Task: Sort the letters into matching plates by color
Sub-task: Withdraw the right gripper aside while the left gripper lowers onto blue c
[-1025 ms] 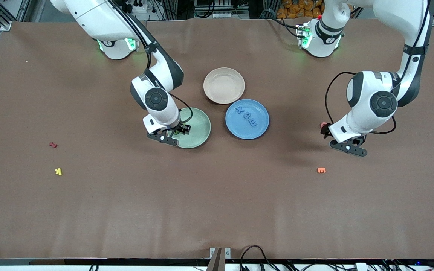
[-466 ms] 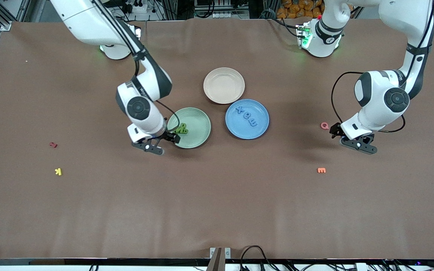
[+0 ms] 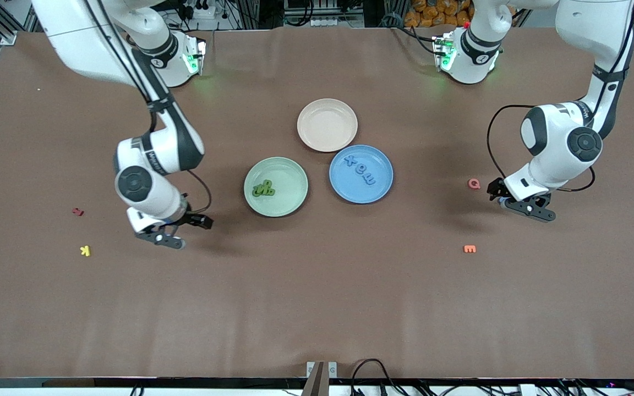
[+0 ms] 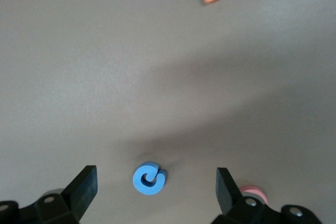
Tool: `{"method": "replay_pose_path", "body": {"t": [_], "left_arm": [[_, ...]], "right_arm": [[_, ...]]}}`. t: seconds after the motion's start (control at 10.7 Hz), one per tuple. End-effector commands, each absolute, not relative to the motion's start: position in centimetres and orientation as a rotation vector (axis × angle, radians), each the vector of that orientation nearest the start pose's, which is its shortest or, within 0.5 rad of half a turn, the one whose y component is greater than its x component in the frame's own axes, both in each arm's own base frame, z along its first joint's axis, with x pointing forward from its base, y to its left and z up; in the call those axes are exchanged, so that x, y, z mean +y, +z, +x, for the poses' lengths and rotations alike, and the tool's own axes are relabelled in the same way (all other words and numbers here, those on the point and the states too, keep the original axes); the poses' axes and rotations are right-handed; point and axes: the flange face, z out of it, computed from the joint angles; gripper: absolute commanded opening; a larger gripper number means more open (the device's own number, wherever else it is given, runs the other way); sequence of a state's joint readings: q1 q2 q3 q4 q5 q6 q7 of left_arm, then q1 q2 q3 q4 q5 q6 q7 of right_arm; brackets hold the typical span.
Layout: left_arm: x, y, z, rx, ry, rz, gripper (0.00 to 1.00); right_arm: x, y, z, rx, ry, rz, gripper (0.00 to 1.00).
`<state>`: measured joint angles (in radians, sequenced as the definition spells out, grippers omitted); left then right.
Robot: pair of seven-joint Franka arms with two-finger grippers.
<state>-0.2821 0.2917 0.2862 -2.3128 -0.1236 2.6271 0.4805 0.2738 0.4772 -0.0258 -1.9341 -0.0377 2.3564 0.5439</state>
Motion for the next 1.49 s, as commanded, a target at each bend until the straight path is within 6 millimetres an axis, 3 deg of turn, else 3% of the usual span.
{"method": "replay_pose_path", "body": {"t": [0.0, 0.28, 0.56, 0.84, 1.12, 1.4], "left_arm": [[2.4, 20.0, 52.4, 0.615, -0.046, -3.096, 1.00], [2.5, 19.1, 52.0, 0.619, -0.025, -3.098, 1.00], [2.6, 18.0, 51.5, 0.602, 0.013, -3.101, 1.00], [2.8, 17.4, 51.3, 0.589, 0.032, -3.102, 1.00], [2.9, 17.4, 51.3, 0.610, 0.032, -3.097, 1.00], [3.2, 17.6, 51.4, 0.604, 0.024, -3.097, 0.92]], "right_arm": [[8.6, 24.3, 61.4, 0.373, 0.055, -3.183, 1.00], [2.3, 25.4, 62.4, 0.353, 0.032, -3.177, 1.00], [-2.3, 26.1, 62.5, 0.334, 0.022, -3.176, 1.00], [-5.1, 27.1, 62.5, 0.298, 0.000, -3.177, 1.00], [-6.5, 30.4, 62.0, 0.260, -0.008, -3.176, 1.00], [-7.5, 35.2, 61.1, 0.227, -0.001, -3.175, 1.00]]}}
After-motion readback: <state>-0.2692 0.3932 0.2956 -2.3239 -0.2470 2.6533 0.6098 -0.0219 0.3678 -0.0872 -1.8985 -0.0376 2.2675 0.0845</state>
